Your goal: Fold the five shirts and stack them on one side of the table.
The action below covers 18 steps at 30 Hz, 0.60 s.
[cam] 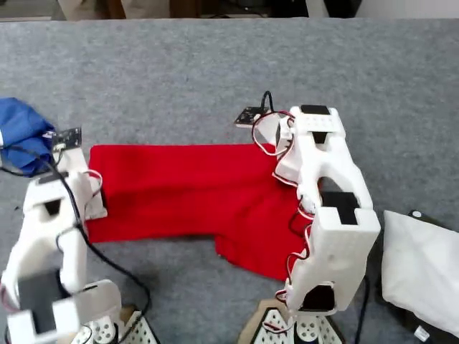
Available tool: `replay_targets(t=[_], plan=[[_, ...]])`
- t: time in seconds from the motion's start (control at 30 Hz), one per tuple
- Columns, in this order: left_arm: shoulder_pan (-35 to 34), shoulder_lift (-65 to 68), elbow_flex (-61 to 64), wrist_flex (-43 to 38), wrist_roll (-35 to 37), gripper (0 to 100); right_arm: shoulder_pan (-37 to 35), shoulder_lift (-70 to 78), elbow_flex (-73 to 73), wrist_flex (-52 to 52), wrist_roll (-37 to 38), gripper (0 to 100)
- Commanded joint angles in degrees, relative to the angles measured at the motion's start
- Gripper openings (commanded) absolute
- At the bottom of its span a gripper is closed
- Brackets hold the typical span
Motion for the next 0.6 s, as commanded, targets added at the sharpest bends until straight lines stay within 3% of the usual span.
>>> replay_targets(t=[0.0,0.1,0.23,0.57], plan=[[-1.5,10.8,-13.3,2.9,-0.8,2,1.7,-1.6,-2.9,0.4,0.5,0.5],[-3.4,17.5,-21.9,6.6,-0.9,2,1.6,-3.9,-2.7,3.3,0.8,0.5],[-3.1,16.3,-26.1,14.4,-3.1,2,1.6,-11.3,-0.1,7.2,3.3,0.5],[2.5,-13.0,-7.6,15.6,-3.4,2,-5.7,-38.8,25.1,7.4,5.5,0.9]])
